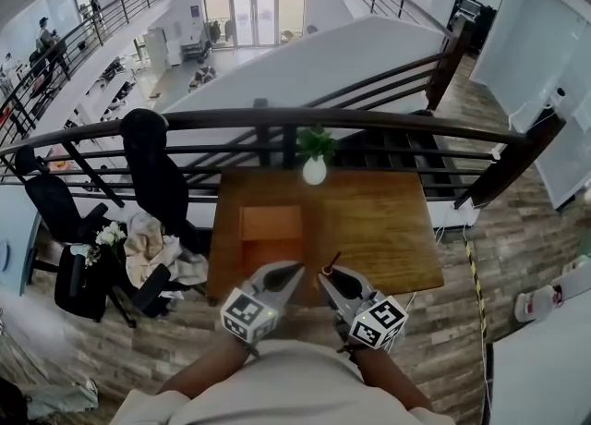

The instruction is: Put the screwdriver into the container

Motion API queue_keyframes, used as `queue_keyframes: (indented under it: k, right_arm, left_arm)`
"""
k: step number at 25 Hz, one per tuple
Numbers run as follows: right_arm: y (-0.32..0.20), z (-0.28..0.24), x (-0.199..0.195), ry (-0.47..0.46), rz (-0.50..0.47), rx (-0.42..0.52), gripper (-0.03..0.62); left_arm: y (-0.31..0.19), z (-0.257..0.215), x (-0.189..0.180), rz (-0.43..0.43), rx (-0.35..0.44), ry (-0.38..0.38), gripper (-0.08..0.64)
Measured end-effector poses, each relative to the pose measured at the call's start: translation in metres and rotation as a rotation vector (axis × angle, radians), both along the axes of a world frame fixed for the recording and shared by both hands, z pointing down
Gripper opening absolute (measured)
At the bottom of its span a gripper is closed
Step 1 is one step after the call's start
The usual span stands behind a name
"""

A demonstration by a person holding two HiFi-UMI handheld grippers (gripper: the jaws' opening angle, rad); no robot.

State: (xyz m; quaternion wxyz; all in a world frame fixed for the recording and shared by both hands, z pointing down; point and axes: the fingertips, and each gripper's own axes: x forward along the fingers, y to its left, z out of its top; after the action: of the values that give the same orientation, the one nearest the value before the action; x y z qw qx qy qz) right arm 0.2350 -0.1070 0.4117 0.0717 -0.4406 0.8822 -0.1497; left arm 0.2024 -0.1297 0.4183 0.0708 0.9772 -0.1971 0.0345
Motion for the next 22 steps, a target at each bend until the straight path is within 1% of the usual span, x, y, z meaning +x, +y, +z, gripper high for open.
queue_keyframes:
  k: [6, 13, 18, 22]
  right_arm:
    - [-0.034, -0.009, -0.016, 0.01, 0.005, 0.009, 0.077]
    - [-0.077, -0.024, -0.053, 0.024, -0.01, 0.029, 0.077]
    - [-0.101, -0.028, -0.087, 0.031, -0.01, 0.032, 0.077]
    - [-0.115, -0.029, -0.116, 0.027, -0.004, 0.044, 0.077]
  left_arm:
    - [-0.036, -0.009, -0.018, 0.008, 0.008, 0.006, 0.003]
    - [-0.075, -0.025, -0.05, 0.024, 0.02, 0.005, 0.003]
    - [-0.098, -0.026, -0.082, 0.039, 0.03, 0.002, 0.003]
    - [-0.111, -0.029, -0.114, 0.025, 0.033, 0.013, 0.003]
